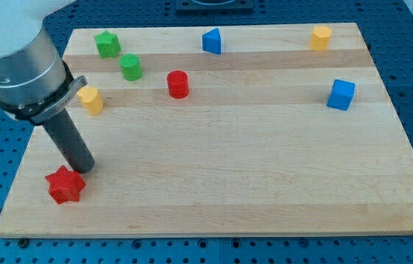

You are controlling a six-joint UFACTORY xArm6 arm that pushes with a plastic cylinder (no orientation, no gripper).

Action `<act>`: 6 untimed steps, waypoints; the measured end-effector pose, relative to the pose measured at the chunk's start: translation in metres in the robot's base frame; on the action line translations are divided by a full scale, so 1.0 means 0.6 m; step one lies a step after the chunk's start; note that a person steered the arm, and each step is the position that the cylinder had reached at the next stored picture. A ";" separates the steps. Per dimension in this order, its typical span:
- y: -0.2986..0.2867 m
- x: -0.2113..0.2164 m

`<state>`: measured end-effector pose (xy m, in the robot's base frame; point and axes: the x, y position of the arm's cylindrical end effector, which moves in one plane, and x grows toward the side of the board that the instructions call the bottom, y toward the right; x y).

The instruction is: Keep your hand to the bottom of the green circle

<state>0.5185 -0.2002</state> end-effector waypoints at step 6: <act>0.121 -0.250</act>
